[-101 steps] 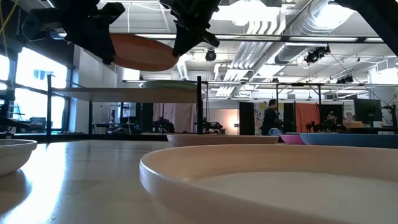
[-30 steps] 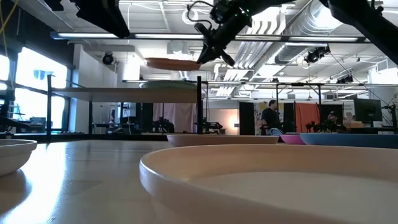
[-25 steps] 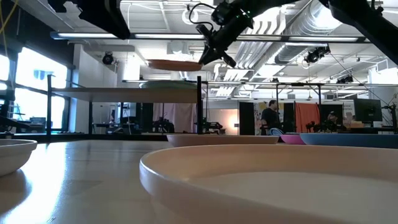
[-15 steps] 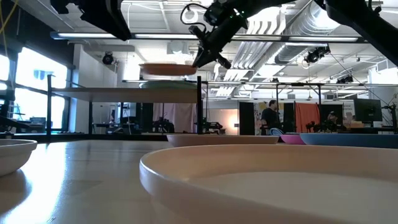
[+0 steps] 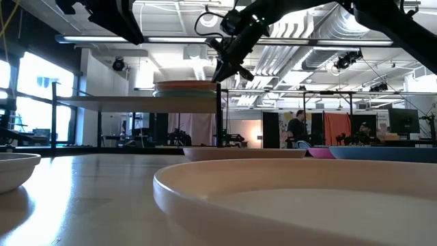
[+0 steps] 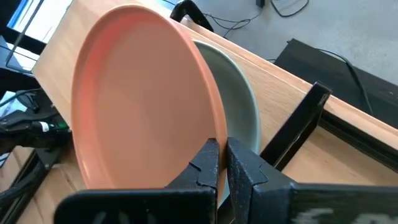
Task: Place and stack plates onto a shelf
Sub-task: Stack the brown plate on top of the blue plate on the shelf
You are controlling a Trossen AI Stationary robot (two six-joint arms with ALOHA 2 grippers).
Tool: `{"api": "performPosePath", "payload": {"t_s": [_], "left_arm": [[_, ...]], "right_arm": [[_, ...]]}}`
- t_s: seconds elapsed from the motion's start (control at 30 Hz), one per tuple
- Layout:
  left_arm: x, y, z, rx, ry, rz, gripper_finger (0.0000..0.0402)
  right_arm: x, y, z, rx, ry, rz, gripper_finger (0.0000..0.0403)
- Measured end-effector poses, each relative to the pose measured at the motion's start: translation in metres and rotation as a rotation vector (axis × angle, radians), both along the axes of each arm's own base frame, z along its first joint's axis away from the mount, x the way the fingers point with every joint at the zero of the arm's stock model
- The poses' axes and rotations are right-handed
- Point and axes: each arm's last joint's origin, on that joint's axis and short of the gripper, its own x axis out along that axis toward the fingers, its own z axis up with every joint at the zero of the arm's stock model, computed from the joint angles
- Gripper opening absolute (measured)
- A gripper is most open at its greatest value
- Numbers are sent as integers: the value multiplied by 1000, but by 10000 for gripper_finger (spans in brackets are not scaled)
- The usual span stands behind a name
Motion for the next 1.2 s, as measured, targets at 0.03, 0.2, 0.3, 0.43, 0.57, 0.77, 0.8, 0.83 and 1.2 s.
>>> {"api": "performPosePath", "payload": {"t_s": [0.03,0.2,0.3,0.43,0.57,0.77,0.8,0.83,1.2], "left_arm": [[0,0,0,0,0,0,83],[0,0,0,0,0,0,83],[0,0,0,0,0,0,83],[0,0,0,0,1,0,83],[0,0,0,0,1,0,83],[0,0,0,0,1,0,83],[0,0,0,0,1,0,83],[0,0,0,0,1,0,83],[-1,0,-1,-17,-5,20,83]], "right_arm": [[0,0,0,0,1,0,0],[1,1,0,-32,20,-6,0],[1,2,0,-51,28,0,0],[1,2,0,-60,26,9,11],[2,1,1,-67,16,8,45],[3,1,1,-85,13,9,89],[3,1,2,-89,11,15,93],[4,1,2,-89,8,21,95],[10,20,-1,8,0,140,97]]}}
